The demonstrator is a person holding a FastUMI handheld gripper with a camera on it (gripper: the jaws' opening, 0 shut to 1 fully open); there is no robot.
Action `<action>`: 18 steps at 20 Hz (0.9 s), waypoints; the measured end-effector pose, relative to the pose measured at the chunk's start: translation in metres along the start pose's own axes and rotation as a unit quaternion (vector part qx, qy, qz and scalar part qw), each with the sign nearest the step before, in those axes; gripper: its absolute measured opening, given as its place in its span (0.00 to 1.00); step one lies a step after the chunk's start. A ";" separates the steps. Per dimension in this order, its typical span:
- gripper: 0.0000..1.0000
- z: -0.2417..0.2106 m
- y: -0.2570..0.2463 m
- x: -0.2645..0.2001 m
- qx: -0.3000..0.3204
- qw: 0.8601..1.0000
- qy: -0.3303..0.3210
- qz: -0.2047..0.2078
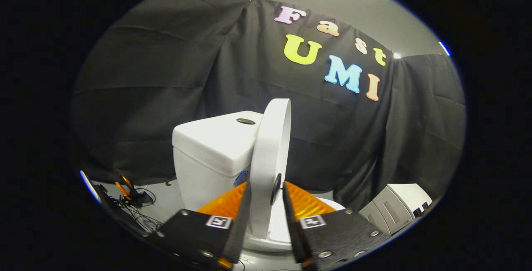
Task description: Open the toilet lid.
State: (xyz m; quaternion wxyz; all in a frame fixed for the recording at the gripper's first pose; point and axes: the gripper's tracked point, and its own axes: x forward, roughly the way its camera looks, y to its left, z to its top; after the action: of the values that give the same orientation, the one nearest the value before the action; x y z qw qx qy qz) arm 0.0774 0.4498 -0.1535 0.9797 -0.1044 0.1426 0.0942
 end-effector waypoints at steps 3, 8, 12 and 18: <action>0.91 0.007 0.010 -0.012 -0.010 0.999 -0.011 0.043; 0.95 0.049 -0.013 -0.049 0.078 0.992 -0.058 0.086; 0.95 0.092 -0.066 -0.077 0.087 0.985 -0.117 0.096; 0.95 0.121 -0.172 -0.100 0.069 0.977 -0.193 0.063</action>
State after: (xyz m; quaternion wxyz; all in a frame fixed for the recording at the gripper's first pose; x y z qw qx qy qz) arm 0.0518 0.2975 0.0207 0.9857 -0.0069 -0.0365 0.1641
